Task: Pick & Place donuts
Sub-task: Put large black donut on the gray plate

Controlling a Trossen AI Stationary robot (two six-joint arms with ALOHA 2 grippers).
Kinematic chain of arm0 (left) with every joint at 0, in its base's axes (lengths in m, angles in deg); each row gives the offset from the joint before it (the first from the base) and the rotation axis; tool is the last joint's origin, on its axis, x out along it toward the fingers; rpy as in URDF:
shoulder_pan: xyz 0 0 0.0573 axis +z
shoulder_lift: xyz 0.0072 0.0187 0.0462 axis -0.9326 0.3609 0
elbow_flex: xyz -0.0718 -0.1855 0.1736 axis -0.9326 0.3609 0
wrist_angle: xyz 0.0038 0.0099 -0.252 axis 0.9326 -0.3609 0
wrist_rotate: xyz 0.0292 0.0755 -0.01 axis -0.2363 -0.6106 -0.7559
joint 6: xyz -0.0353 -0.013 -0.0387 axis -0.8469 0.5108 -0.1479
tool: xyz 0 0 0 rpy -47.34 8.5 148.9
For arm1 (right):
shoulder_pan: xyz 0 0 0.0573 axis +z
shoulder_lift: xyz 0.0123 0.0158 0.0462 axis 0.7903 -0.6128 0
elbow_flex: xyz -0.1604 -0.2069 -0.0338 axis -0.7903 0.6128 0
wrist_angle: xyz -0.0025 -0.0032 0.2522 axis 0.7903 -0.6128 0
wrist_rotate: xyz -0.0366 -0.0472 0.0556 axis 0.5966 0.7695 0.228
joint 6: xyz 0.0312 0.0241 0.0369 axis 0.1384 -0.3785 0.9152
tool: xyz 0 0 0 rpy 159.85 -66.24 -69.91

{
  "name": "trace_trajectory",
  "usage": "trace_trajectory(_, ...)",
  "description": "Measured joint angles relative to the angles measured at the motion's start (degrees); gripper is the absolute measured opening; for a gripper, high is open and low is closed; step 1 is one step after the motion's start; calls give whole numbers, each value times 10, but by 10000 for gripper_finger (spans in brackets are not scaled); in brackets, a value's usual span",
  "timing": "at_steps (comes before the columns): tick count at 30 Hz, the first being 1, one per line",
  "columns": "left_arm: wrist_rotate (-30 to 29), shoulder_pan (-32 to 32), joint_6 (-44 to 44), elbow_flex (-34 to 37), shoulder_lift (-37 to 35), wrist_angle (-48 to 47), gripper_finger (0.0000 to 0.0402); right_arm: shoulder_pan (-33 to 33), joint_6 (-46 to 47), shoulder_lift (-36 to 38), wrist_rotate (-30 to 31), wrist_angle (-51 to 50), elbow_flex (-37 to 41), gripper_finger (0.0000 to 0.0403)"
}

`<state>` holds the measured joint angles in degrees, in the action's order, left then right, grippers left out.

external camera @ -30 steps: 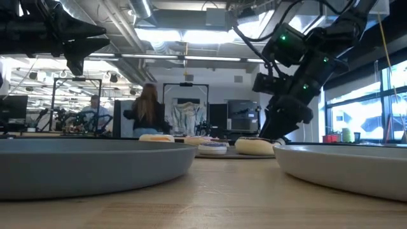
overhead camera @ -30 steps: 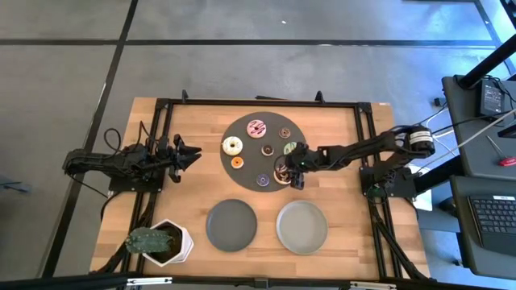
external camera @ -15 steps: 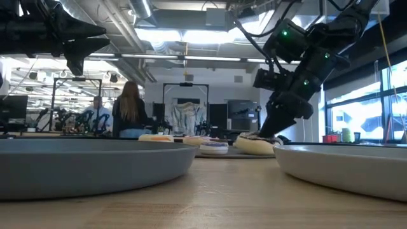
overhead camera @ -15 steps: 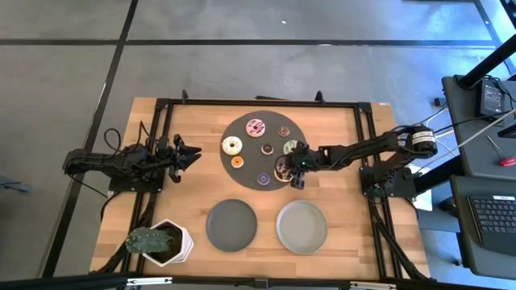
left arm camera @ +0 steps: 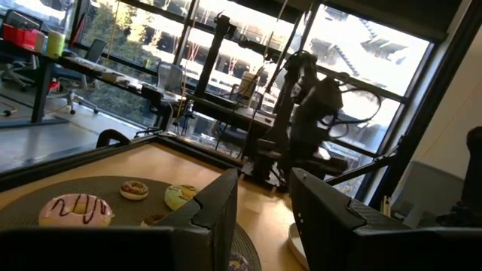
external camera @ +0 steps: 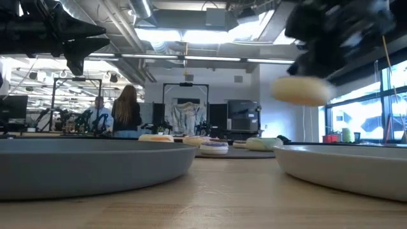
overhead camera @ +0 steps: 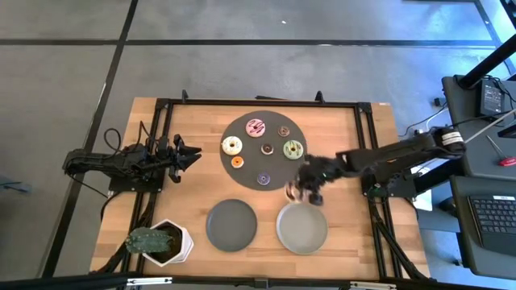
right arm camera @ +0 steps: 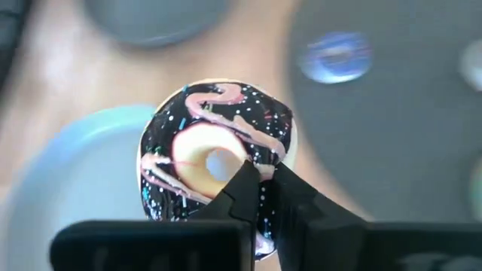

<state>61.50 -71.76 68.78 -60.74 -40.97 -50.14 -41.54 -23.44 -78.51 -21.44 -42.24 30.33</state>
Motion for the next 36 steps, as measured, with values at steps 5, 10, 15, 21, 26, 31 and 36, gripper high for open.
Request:
trace_trajectory(5,0,0,0,0,0,0,120,75,57,-1,20,11,15,23)
trace_trajectory(10,0,0,0,0,0,0,120,111,104,-33,95,32,32,34)
trace_trajectory(15,1,0,0,0,0,0,120,118,134,-68,104,43,42,31)
trace_trajectory(21,1,0,0,0,0,0,120,118,136,-94,104,53,42,35)
trace_trajectory(26,1,0,0,0,0,0,120,118,139,-105,74,73,42,42)
trace_trajectory(31,1,0,0,0,0,0,120,118,147,-107,74,78,41,41)
trace_trajectory(36,1,0,0,0,0,0,120,118,146,-107,74,77,41,48)
